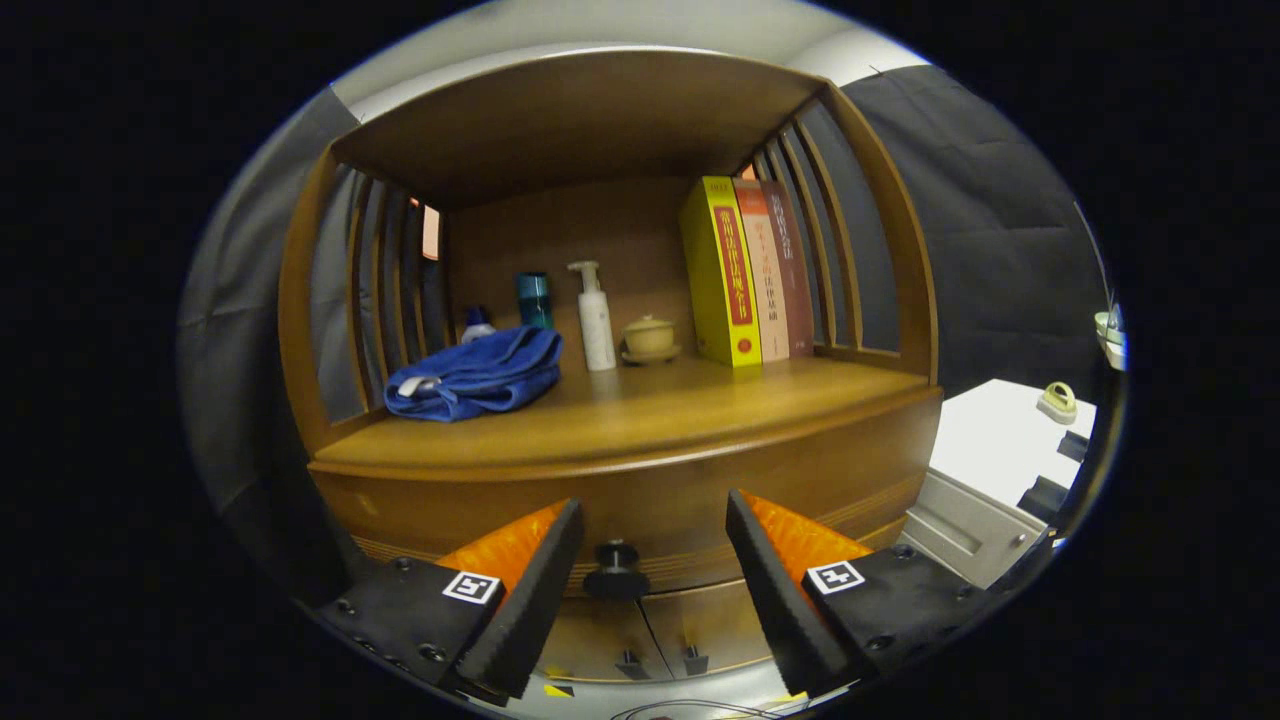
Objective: Pull open the drawer, take out the items inside it, and place them on the countertop above the cabinet.
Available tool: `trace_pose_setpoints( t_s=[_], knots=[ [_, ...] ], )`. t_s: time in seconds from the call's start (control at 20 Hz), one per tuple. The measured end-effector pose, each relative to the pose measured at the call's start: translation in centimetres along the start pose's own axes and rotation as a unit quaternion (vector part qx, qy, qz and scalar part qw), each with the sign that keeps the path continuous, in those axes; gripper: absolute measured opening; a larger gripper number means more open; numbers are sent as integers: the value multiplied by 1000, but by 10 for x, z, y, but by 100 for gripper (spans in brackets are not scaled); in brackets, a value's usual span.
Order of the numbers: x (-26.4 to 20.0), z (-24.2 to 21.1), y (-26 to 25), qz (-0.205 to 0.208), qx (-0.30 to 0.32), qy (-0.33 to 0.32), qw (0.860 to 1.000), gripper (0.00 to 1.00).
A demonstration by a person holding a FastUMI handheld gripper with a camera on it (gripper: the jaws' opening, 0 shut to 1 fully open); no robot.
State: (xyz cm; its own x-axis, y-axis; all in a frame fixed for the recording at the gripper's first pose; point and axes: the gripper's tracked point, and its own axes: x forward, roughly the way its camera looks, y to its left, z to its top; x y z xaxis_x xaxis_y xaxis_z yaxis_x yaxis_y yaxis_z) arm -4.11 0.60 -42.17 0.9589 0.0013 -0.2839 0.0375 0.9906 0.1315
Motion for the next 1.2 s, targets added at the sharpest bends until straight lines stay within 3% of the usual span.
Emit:
trace_pose_setpoints(
  t_s=[0.25, 0.5, 0.8, 1.05, 1.2],
  knots=[
    [16, -31, 18, 23, -18, 34, 999, 85],
    [21, -44, 18, 15, -14, 54, 998, 55],
    [21, -63, 14, -3, -24, 86, 996, 57],
    [11, -64, 15, -1, -19, 81, 996, 41],
    [-1, -63, 13, 4, -35, 67, 997, 41]
  ],
)
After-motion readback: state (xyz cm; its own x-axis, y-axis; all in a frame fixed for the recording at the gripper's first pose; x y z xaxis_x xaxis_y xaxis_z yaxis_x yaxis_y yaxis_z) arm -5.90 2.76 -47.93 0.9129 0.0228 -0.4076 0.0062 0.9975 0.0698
